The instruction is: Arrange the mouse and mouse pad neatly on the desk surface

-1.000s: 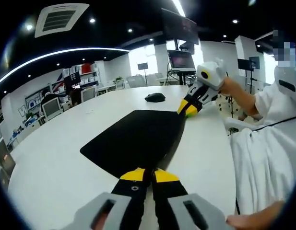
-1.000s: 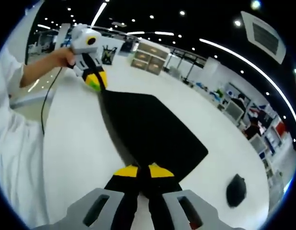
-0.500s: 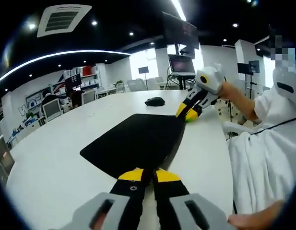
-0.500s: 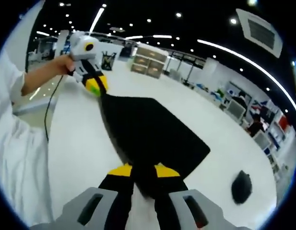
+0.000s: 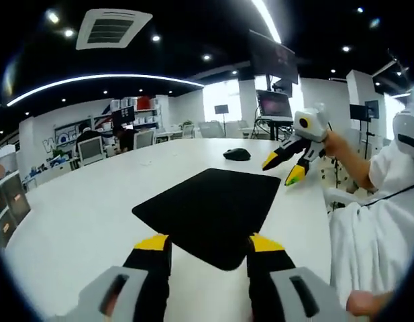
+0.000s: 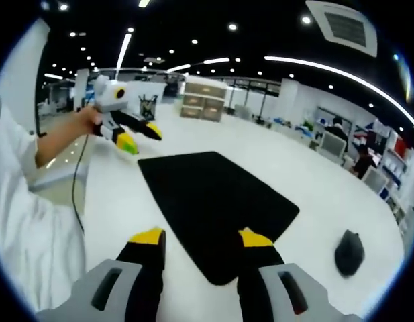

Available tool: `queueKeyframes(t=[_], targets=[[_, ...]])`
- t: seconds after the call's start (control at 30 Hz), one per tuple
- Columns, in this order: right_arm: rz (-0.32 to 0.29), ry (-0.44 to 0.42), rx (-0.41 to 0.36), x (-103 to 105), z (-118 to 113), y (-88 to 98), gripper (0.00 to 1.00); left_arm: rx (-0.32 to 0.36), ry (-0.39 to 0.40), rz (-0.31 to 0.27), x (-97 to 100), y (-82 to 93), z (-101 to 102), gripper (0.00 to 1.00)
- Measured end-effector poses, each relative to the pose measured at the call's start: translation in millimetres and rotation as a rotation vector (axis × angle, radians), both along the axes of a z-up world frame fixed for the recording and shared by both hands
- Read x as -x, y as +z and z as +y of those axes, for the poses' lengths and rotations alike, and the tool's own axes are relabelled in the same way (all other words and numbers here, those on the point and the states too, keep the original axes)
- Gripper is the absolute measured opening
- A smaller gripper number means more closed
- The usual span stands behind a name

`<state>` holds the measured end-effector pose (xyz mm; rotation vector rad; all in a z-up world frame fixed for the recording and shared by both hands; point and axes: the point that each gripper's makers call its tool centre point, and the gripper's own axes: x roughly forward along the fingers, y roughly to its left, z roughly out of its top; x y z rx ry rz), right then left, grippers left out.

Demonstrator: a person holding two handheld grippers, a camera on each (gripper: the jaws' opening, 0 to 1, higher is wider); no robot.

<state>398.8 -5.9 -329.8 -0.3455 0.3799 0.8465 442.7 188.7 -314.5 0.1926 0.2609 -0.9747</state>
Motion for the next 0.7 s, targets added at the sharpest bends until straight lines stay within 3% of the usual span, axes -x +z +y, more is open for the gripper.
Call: queueKeyframes(t=[0.2, 0.47, 0.7], targets=[[0.001, -0.013, -0.038, -0.9, -3.6, 9.8, 0.4, 0.052, 0.042, 0.0, -2.6, 12.0, 3.1, 0.52], [-0.045, -0.026, -0.074, -6.6, -10.4, 31.7, 0.4, 0.066, 0.095, -0.077, -5.8, 34.4, 13.3, 0.52], [-0.054, -0.034, -0.089, -9.9, -15.9, 37.5, 0.4, 0.061, 0.129, -0.028, -9.1, 30.5, 18.7, 0.5]])
